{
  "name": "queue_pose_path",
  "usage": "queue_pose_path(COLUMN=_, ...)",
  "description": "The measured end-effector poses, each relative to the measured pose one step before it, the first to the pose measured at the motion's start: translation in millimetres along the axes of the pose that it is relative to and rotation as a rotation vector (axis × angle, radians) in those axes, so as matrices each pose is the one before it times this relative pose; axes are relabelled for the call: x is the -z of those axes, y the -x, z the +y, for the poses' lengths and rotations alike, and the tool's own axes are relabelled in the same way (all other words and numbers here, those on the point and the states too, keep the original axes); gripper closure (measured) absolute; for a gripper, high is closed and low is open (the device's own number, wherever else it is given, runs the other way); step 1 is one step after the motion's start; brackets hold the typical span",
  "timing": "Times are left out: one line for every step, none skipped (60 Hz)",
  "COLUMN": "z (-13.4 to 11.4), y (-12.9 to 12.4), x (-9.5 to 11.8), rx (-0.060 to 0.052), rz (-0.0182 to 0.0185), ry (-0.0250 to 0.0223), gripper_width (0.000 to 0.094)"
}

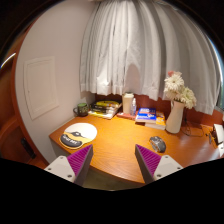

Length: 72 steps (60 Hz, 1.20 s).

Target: Arrange mouse

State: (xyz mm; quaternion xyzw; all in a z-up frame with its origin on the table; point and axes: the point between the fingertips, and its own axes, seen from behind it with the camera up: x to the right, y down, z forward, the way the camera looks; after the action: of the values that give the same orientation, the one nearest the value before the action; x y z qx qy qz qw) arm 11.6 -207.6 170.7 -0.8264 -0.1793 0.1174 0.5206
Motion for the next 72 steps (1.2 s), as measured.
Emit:
queue_pose_path(z=6.15, y=-1.78, x=-0.97, rx=-0.0025, rz=-0.00084, ry=0.01142, gripper_width=0.0084)
queue_pose_path(z=5.44, y=-1.91, x=-2.44, rx=-0.0026, rz=0.00228, ry=0.01070, gripper_width=0.0081)
queue_pose_path(z=5.14, y=-2.37, x=-2.23, rx=-0.0030, rz=0.00387, ry=0.00934, gripper_width=0.0077)
queue_pose_path(z=6.14, y=-2.65, x=-3.34, rx=-0.0028, rz=0.00381, ry=0.00897, gripper_width=0.0074)
queue_pose_path(z=5.75, y=-2.50, x=-2.88, rx=-0.0029, rz=0.00275, ry=0.00872, gripper_width=0.0076)
queue_pose_path(z=5.99, y=-3.01, x=-3.45, rx=-0.0032, rz=0.00315, ry=0.00889, gripper_width=0.0077)
queue_pose_path(z=6.06, y=-3.38, x=-3.06, rx=-0.0034, rz=0.00400, ry=0.00953, gripper_width=0.0079)
queue_pose_path(z=6.22, y=-3.87, x=-3.49, rx=-0.0034, rz=0.00572, ry=0.00913, gripper_width=0.0078)
queue_pose_path(z=-15.90, y=0.00, x=21.30, rx=-0.0020, rz=0.00952, ry=0.00237, gripper_width=0.0078)
queue_pose_path(z=10.76, y=-6.71, x=-12.13, rx=-0.0053, rz=0.00854, ry=0.01724, gripper_width=0.0078)
queue_pose_path(z=20.26, y=-6.59, x=-16.80, rx=-0.0025, rz=0.00860, ry=0.00559, gripper_width=0.0078)
queue_pose_path(z=6.33, y=-4.93, x=-5.37, rx=-0.0029, rz=0.00841, ry=0.00796, gripper_width=0.0078)
queue_pose_path(z=6.07, y=-4.96, x=-5.29, rx=-0.0035, rz=0.00811, ry=0.00812, gripper_width=0.0079)
queue_pose_path(z=5.49, y=-5.56, x=-4.72, rx=-0.0030, rz=0.00882, ry=0.00912, gripper_width=0.0079)
queue_pose_path(z=4.69, y=-5.88, x=-4.66, rx=-0.0031, rz=0.00988, ry=0.00795, gripper_width=0.0080)
queue_pose_path(z=3.41, y=-5.69, x=-4.09, rx=-0.0037, rz=0.01012, ry=0.00594, gripper_width=0.0078)
queue_pose_path(z=3.11, y=-5.86, x=-4.87, rx=-0.0033, rz=0.00987, ry=0.00525, gripper_width=0.0076)
queue_pose_path(z=3.08, y=-5.84, x=-4.89, rx=-0.0034, rz=0.01021, ry=0.00566, gripper_width=0.0077)
queue_pose_path(z=2.43, y=-5.94, x=-4.91, rx=-0.0040, rz=0.01116, ry=0.00679, gripper_width=0.0076)
queue_pose_path(z=2.20, y=-6.69, x=-5.17, rx=-0.0040, rz=0.01258, ry=0.00617, gripper_width=0.0076)
queue_pose_path(z=1.47, y=-6.74, x=-4.83, rx=-0.0043, rz=0.01329, ry=0.00505, gripper_width=0.0076)
queue_pose_path(z=0.73, y=-6.59, x=-5.50, rx=-0.0044, rz=0.01262, ry=0.00449, gripper_width=0.0077)
queue_pose_path(z=-0.40, y=-5.73, x=-4.96, rx=-0.0044, rz=0.01143, ry=0.00676, gripper_width=0.0076)
queue_pose_path(z=0.13, y=-6.15, x=-5.55, rx=-0.0032, rz=0.01117, ry=0.00286, gripper_width=0.0076)
queue_pose_path(z=0.53, y=-6.23, x=-6.19, rx=-0.0020, rz=0.01095, ry=-0.00067, gripper_width=0.0074)
queue_pose_path(z=-0.96, y=-5.35, x=-5.15, rx=-0.0024, rz=0.01056, ry=0.00554, gripper_width=0.0074)
queue_pose_path(z=0.08, y=-5.79, x=-6.06, rx=-0.0022, rz=0.01081, ry=0.00513, gripper_width=0.0076)
queue_pose_path(z=0.70, y=-5.56, x=-6.76, rx=-0.0018, rz=0.01032, ry=0.00304, gripper_width=0.0076)
queue_pose_path(z=-0.61, y=-4.42, x=-5.65, rx=-0.0027, rz=0.00895, ry=0.00887, gripper_width=0.0075)
queue_pose_path(z=-0.66, y=-4.51, x=-6.35, rx=-0.0028, rz=0.00796, ry=0.00525, gripper_width=0.0075)
queue_pose_path(z=-1.20, y=-4.06, x=-6.03, rx=-0.0033, rz=0.00791, ry=0.00374, gripper_width=0.0075)
queue_pose_path(z=-1.29, y=-4.33, x=-5.97, rx=-0.0024, rz=0.00783, ry=0.00293, gripper_width=0.0074)
queue_pose_path(z=-1.49, y=-4.14, x=-5.95, rx=-0.0019, rz=0.00782, ry=0.00249, gripper_width=0.0076)
queue_pose_path(z=-1.63, y=-4.07, x=-5.99, rx=-0.0010, rz=0.00802, ry=0.00221, gripper_width=0.0074)
queue_pose_path(z=-1.41, y=-4.20, x=-5.82, rx=-0.0017, rz=0.00831, ry=0.00288, gripper_width=0.0074)
queue_pose_path(z=-1.33, y=-4.27, x=-5.75, rx=-0.0021, rz=0.00935, ry=0.00397, gripper_width=0.0075)
queue_pose_path(z=-1.78, y=-4.34, x=-5.90, rx=-0.0036, rz=0.01040, ry=0.00484, gripper_width=0.0075)
queue_pose_path(z=-1.48, y=-4.73, x=-5.66, rx=-0.0037, rz=0.01102, ry=0.00429, gripper_width=0.0074)
queue_pose_path(z=-1.99, y=-4.21, x=-5.29, rx=-0.0049, rz=0.01018, ry=0.00301, gripper_width=0.0074)
queue_pose_path(z=-2.33, y=-3.62, x=-5.21, rx=-0.0053, rz=0.00855, ry=0.00194, gripper_width=0.0074)
queue_pose_path(z=-2.34, y=-2.94, x=-5.21, rx=-0.0054, rz=0.00699, ry=0.00152, gripper_width=0.0075)
queue_pose_path(z=-2.72, y=-2.89, x=-5.04, rx=-0.0064, rz=0.00726, ry=0.00222, gripper_width=0.0074)
queue_pose_path(z=-2.86, y=-3.00, x=-4.55, rx=-0.0076, rz=0.00720, ry=0.00079, gripper_width=0.0073)
queue_pose_path(z=-3.58, y=-2.66, x=-4.47, rx=-0.0093, rz=0.00581, ry=-0.00146, gripper_width=0.0074)
queue_pose_path(z=-3.80, y=-2.03, x=-4.47, rx=-0.0095, rz=0.00401, ry=-0.00355, gripper_width=0.0077)
queue_pose_path(z=-4.16, y=-1.77, x=-4.28, rx=-0.0090, rz=0.00317, ry=-0.00331, gripper_width=0.0079)
queue_pose_path(z=-3.92, y=-1.77, x=-4.09, rx=-0.0080, rz=0.00241, ry=-0.00286, gripper_width=0.0082)
queue_pose_path(z=-3.45, y=-1.44, x=-4.15, rx=-0.0072, rz=0.00236, ry=-0.00079, gripper_width=0.0084)
queue_pose_path(z=-2.68, y=-2.16, x=-4.42, rx=-0.0061, rz=0.00370, ry=0.00139, gripper_width=0.0081)
queue_pose_path(z=-2.96, y=-1.77, x=-4.10, rx=-0.0059, rz=0.00542, ry=0.00154, gripper_width=0.0082)
queue_pose_path(z=-3.05, y=-2.06, x=-3.94, rx=-0.0048, rz=0.00591, ry=0.00021, gripper_width=0.0081)
queue_pose_path(z=-2.88, y=-1.88, x=-4.33, rx=-0.0041, rz=0.00521, ry=0.00037, gripper_width=0.0082)
queue_pose_path(z=-2.82, y=-1.70, x=-3.97, rx=-0.0032, rz=0.00443, ry=0.00095, gripper_width=0.0085)
queue_pose_path(z=-2.52, y=-0.88, x=-3.76, rx=-0.0025, rz=0.00274, ry=0.00139, gripper_width=0.0080)
queue_pose_path(z=-1.68, y=0.69, x=-3.76, rx=-0.0016, rz=-0.00485, ry=0.00501, gripper_width=0.0083)
queue_pose_path(z=-2.29, y=-0.34, x=-3.33, rx=-0.0040, rz=0.00045, ry=0.00312, gripper_width=0.0087)
queue_pose_path(z=-3.36, y=-0.36, x=-3.32, rx=-0.0057, rz=-0.00010, ry=-0.00228, gripper_width=0.0097)
queue_pose_path(z=-1.99, y=-1.62, x=-3.84, rx=-0.0028, rz=0.00424, ry=0.00038, gripper_width=0.0111)
queue_pose_path(z=-2.00, y=-1.50, x=-2.80, rx=-0.0022, rz=0.00517, ry=0.00073, gripper_width=0.0121)
queue_pose_path(z=-2.95, y=-0.83, x=-2.94, rx=-0.0021, rz=0.00426, ry=-0.00246, gripper_width=0.0127)
queue_pose_path(z=-2.63, y=-0.79, x=-2.89, rx=-0.0012, rz=0.00420, ry=-0.00151, gripper_width=0.0136)
queue_pose_path(z=-1.84, y=-0.92, x=-2.97, rx=-0.0006, rz=0.00478, ry=0.00019, gripper_width=0.0144)
queue_pose_path(z=-1.91, y=-0.63, x=-2.36, rx=-0.0019, rz=0.00350, ry=0.00021, gripper_width=0.0155)
queue_pose_path(z=-1.92, y=-0.46, x=-2.49, rx=-0.0040, rz=0.00338, ry=-0.00083, gripper_width=0.0168)
queue_pose_path(z=-2.70, y=-0.33, x=-3.29, rx=-0.0048, rz=0.00235, ry=0.00507, gripper_width=0.0186)
queue_pose_path(z=-0.59, y=-0.26, x=-1.78, rx=-0.0059, rz=0.00477, ry=0.00133, gripper_width=0.0204)
queue_pose_path(z=-1.07, y=-0.81, x=-1.66, rx=-0.0050, rz=0.00553, ry=0.00012, gripper_width=0.0224)
queue_pose_path(z=-0.92, y=-1.20, x=-1.67, rx=-0.0036, rz=0.00741, ry=-0.00024, gripper_width=0.0241)
queue_pose_path(z=-1.61, y=-1.23, x=-1.41, rx=-0.0018, rz=0.00748, ry=-0.00189, gripper_width=0.0258)
queue_pose_path(z=-1.88, y=-0.76, x=-0.83, rx=-0.0014, rz=0.00715, ry=-0.00132, gripper_width=0.0275)
queue_pose_path(z=-1.20, y=-0.50, x=-1.39, rx=-0.0005, rz=0.00566, ry=-0.00107, gripper_width=0.0292)
queue_pose_path(z=-1.06, y=-0.13, x=-1.41, rx=0.0004, rz=0.00334, ry=-0.00055, gripper_width=0.0309)
